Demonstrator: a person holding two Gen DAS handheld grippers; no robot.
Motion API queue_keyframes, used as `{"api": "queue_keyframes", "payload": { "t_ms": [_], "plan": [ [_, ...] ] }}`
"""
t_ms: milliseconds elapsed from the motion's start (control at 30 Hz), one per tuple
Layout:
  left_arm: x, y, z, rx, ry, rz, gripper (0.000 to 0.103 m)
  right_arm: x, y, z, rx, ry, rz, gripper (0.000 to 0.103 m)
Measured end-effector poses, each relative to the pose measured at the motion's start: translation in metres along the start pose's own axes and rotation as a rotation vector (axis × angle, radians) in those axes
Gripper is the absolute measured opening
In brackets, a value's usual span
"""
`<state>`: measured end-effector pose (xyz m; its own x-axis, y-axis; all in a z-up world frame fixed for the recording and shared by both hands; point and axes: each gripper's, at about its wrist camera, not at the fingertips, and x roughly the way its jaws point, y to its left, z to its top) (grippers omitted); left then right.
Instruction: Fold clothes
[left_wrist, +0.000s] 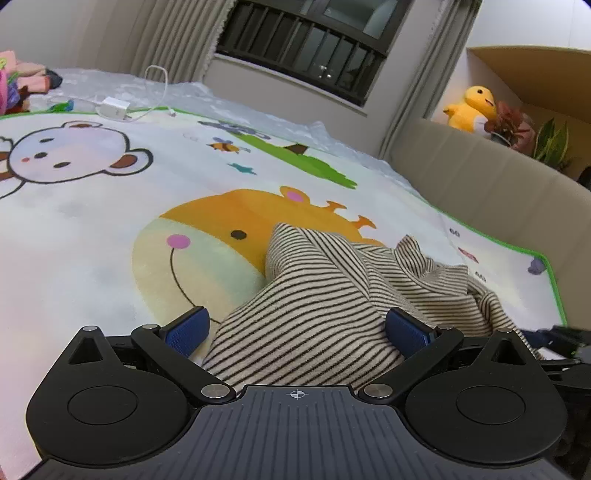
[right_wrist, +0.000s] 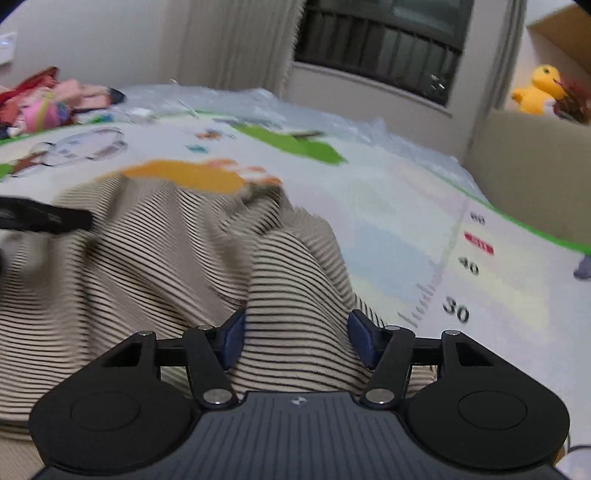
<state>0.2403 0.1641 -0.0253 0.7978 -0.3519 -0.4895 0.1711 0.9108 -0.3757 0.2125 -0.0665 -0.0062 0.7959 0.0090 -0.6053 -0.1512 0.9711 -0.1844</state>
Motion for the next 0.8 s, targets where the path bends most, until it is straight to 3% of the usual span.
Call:
{"api": "queue_keyframes", "payload": {
  "t_ms": [133, 233, 400, 567, 667, 800],
  "plan": [
    [-0.008, 0.003, -0.006, -0.021, -0.025, 0.002, 0.103, -0.007, -0.013, 0.010, -0.046, -0.030, 0.018, 0.018],
    [-0.009, 0.010, -0.007, -0.063, -0.029, -0.028, 0.103, -0.013, -0.019, 0.030, -0.193, -0.084, -0.063, 0.010],
    [-0.003, -0.002, -0.006, 0.018, 0.005, 0.021, 0.103, 0.004, -0.067, 0.059, -0.278, -0.102, -0.255, 0.010],
    [0.000, -0.004, -0.007, 0.037, 0.018, 0.034, 0.103, 0.064, -0.105, 0.033, -0.278, 0.061, -0.328, 0.011],
    [0.000, -0.007, -0.008, 0.056, 0.024, 0.047, 0.103, 0.075, -0.124, 0.016, -0.200, 0.100, -0.319, 0.018],
    [0.001, -0.010, -0.008, 0.076, 0.033, 0.064, 0.103, 0.027, -0.143, 0.016, -0.042, 0.002, -0.283, 0.047]
  ]
}}
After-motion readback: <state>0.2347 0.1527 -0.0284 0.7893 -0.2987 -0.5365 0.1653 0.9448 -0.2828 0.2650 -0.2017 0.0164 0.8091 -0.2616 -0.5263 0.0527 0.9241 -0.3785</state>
